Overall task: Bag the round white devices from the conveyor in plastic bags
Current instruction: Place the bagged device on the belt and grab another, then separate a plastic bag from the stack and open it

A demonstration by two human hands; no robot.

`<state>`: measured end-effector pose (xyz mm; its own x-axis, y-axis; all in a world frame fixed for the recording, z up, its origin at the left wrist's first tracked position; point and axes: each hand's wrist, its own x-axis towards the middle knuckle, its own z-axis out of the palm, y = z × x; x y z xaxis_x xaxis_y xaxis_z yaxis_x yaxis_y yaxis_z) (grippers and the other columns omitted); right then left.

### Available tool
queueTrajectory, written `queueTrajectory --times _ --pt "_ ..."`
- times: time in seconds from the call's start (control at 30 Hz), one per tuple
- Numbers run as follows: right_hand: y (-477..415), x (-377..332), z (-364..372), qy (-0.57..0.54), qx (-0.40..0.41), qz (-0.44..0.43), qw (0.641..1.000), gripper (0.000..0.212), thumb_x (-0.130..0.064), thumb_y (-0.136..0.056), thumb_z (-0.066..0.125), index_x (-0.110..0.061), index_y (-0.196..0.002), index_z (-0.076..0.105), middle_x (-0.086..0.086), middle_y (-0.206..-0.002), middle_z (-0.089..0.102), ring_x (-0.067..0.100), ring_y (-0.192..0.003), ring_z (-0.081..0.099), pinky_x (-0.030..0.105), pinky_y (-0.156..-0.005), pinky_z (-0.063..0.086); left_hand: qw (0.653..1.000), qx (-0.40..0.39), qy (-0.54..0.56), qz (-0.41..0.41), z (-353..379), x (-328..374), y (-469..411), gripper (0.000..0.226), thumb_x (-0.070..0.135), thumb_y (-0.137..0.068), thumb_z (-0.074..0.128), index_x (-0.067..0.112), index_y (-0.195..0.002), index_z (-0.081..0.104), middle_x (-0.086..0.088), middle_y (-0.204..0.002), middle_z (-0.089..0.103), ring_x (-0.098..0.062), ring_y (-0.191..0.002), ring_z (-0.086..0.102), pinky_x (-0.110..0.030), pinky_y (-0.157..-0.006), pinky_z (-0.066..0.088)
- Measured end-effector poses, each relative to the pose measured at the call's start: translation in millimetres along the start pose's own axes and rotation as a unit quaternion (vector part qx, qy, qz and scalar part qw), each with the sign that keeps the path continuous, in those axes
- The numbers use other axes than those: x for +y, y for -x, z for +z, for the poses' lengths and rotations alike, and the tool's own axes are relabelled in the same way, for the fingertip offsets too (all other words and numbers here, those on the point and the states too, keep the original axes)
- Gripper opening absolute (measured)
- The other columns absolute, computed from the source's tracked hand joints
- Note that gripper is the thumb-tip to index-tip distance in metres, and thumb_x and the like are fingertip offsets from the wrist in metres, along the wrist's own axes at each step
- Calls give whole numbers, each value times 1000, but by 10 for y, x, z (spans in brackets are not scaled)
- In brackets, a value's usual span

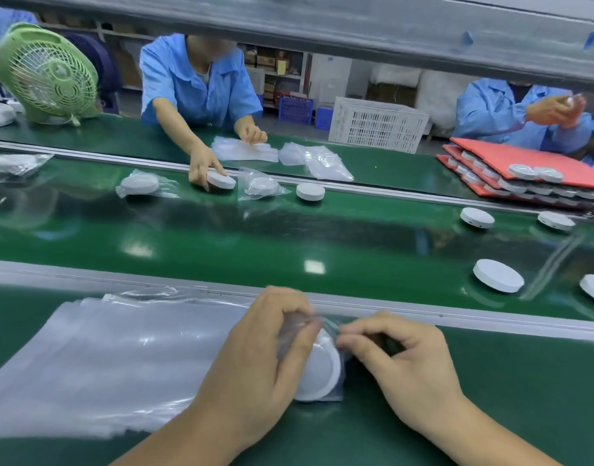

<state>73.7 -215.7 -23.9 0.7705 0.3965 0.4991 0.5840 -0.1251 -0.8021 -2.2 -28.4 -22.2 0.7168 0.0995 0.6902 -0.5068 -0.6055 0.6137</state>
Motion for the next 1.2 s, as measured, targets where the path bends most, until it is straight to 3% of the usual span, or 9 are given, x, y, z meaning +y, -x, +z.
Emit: queueTrajectory --times 0.1,0.23,0.4,0.47,0.53,0.63,0.77,0.97,1.2 --pt "-192 8 -81 -16 73 42 996 13 -28 -82 82 -40 -81 78 -12 -80 76 1 -71 70 10 -67 51 992 31 -125 -2 -33 -51 -13 23 39 -95 52 25 -111 44 11 -111 46 -13 -107 51 -28 -90 43" --pt "-952 214 -282 57 121 89 987 14 -20 -99 68 -32 -91 72 -17 -85 75 -2 -75 70 15 -66 55 954 -46 -296 -27 -34 -64 -39 26 41 -68 58 36 -85 39 24 -78 45 -7 -74 42 -26 -65 42" --pt "-2104 679 -306 156 117 103 975 28 2 -100 51 -22 -96 65 14 -90 66 -4 -60 62 7 -58 40 952 -96 -288 -36 1 -92 -89 23 47 -54 55 35 -72 56 22 -61 55 -8 -65 58 -28 -56 51" --pt "-2462 965 -248 210 89 159 960 31 1 -102 49 -16 -110 73 24 -115 64 11 -85 66 20 -68 41 947 -113 -298 -26 -3 -159 -115 18 49 -52 55 33 -60 59 20 -54 54 -9 -62 61 -28 -52 51" --pt "-2631 1242 -172 344 0 200 917 44 0 -102 44 -24 -128 70 11 -138 63 25 -108 65 25 -79 44 941 -147 -305 -12 -33 -231 -133 24 52 -59 48 34 -53 61 20 -53 55 -7 -59 63 -22 -51 52" --pt "-2639 1417 -43 382 -150 239 880 57 2 -97 36 -30 -132 67 2 -143 59 21 -102 63 26 -77 48 938 -171 -301 6 -54 -306 -148 32 53 -66 41 41 -56 69 25 -60 60 -1 -60 64 -13 -58 51" --pt "-2493 1325 -222 404 -131 219 878 35 -28 -102 47 -35 -132 64 -4 -141 63 23 -117 61 29 -88 47 955 -166 -246 0 8 -337 -114 27 52 -70 49 46 -67 76 31 -71 66 1 -67 66 -16 -64 55" --pt "-1706 1263 -1277 631 -154 265 713 81 -90 -83 28 -47 -151 37 -1 -165 30 31 -151 29 56 -115 30 968 -154 -198 -25 36 -309 -39 10 43 -69 67 41 -69 77 32 -81 69 7 -75 67 -14 -63 57" --pt "-1064 997 -1618 550 -131 229 792 57 -35 -105 51 -24 -158 35 10 -154 43 25 -120 61 34 -106 46 959 -162 -223 -72 26 -155 -4 23 43 -50 93 47 -62 74 39 -80 64 14 -78 64 -7 -57 52"
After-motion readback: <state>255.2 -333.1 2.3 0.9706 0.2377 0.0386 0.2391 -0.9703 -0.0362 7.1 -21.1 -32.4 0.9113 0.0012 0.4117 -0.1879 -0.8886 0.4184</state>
